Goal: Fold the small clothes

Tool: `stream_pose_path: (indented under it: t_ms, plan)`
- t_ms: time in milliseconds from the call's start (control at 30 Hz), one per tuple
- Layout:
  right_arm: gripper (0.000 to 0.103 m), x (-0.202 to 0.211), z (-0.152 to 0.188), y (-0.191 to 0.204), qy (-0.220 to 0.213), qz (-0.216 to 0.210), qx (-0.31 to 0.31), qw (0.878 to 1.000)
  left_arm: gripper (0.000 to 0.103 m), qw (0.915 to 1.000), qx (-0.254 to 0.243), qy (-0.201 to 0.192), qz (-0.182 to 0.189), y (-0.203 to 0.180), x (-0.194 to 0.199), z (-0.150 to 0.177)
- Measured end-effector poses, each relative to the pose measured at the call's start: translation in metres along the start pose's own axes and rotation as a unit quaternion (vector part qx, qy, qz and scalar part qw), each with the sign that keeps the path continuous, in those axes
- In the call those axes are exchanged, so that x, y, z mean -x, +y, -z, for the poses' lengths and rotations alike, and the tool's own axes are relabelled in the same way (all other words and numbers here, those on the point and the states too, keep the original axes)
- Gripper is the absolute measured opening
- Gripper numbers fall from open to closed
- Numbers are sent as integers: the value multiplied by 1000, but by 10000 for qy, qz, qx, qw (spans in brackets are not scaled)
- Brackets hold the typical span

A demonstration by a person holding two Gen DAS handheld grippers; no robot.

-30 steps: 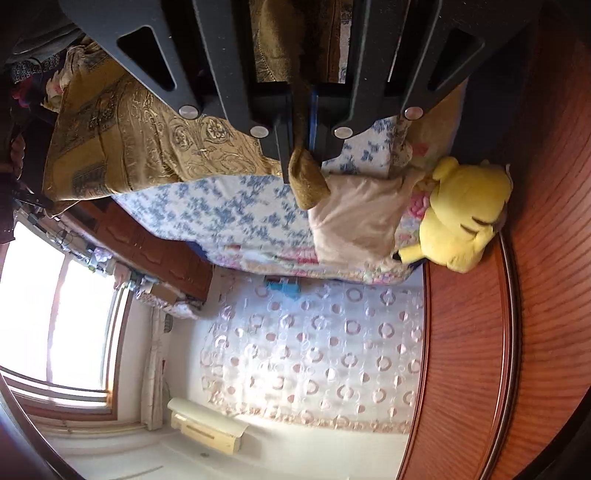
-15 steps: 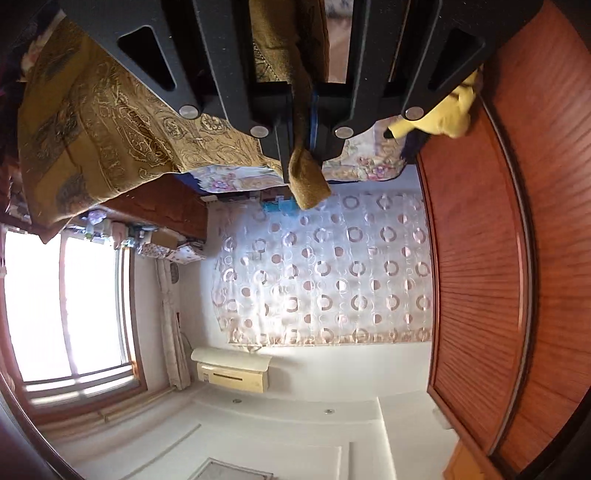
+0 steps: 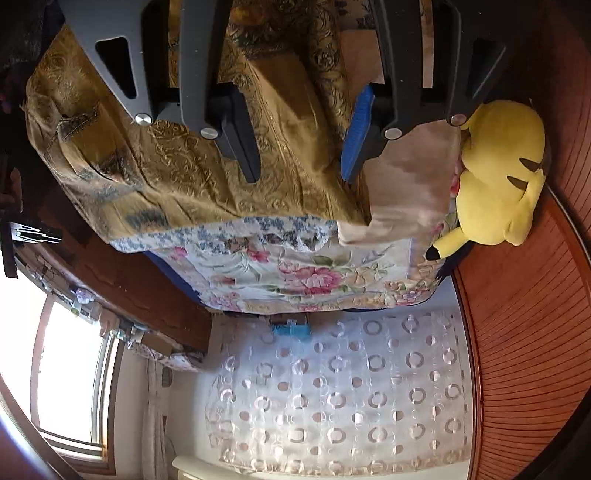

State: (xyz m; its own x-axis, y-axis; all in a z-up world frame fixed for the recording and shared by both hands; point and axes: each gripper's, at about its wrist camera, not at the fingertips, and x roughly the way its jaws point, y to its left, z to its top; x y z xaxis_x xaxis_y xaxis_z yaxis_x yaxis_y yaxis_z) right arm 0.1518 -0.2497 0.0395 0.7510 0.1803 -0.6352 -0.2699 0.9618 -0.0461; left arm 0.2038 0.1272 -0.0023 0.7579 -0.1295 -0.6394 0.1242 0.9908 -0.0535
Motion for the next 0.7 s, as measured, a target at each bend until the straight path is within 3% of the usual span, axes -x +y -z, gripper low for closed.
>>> stream_pose_path:
  t_ms: [67,133,200,267,533,700]
  plan:
    - [27,-4,11,0,111,-76,69,9999,72,9999,-43,116,95,-6,-2,13]
    - [29,-14,15,-2,178,-189,50,9996,77,9995,-66,222,216,-16,0,24]
    - [44,-14,26,-8,209,-316,-43,9993,77,9991,-165,270,295,-30,0,32]
    - [52,-18,36,-15,251,-452,-156,9985,77,9985,-196,328,389,-44,-1,39]
    - [53,-43,53,-17,523,-362,-192,9978,77,9948,-516,526,707,-92,-6,59]
    - [53,-57,55,-15,457,-321,-208,9982,77,9932,-752,645,612,-107,-15,67]
